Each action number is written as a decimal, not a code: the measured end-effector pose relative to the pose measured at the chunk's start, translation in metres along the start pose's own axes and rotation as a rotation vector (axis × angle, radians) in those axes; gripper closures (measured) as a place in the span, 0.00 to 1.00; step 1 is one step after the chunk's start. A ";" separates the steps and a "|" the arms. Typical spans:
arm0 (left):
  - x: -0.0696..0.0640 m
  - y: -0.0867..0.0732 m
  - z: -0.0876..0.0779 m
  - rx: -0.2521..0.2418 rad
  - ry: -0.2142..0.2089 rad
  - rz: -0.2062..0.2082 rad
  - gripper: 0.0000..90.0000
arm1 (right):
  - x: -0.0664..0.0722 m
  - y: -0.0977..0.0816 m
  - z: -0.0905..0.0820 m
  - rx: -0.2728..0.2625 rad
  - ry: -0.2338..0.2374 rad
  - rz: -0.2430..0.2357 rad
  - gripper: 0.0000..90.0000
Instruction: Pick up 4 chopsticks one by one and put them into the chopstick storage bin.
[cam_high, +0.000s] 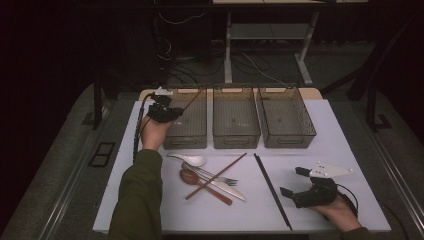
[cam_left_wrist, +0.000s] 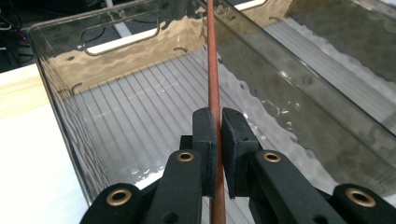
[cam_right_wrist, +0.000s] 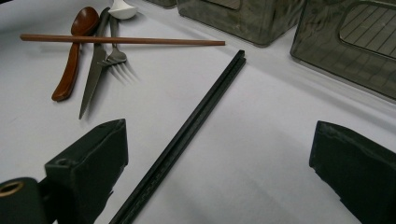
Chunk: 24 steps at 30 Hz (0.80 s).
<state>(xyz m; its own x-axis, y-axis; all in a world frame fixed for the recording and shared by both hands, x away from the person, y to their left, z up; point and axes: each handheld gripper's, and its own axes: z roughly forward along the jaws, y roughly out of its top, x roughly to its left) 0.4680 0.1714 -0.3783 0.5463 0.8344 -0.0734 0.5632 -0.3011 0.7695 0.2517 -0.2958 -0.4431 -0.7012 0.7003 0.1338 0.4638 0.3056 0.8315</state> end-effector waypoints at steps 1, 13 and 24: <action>0.001 0.000 0.001 0.001 0.001 -0.003 0.92 | 0.000 0.000 0.000 0.000 0.000 0.000 0.04; 0.004 -0.002 0.008 0.050 0.036 -0.037 0.91 | -0.001 0.000 -0.001 -0.002 -0.002 0.001 0.04; 0.004 -0.001 0.003 0.031 0.031 -0.028 0.75 | 0.000 0.000 -0.001 -0.001 -0.002 -0.001 0.04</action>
<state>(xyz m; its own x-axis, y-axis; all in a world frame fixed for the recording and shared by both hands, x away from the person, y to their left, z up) 0.4713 0.1737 -0.3811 0.5109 0.8565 -0.0741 0.5968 -0.2913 0.7477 0.2517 -0.2965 -0.4429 -0.7006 0.7012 0.1322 0.4629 0.3055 0.8321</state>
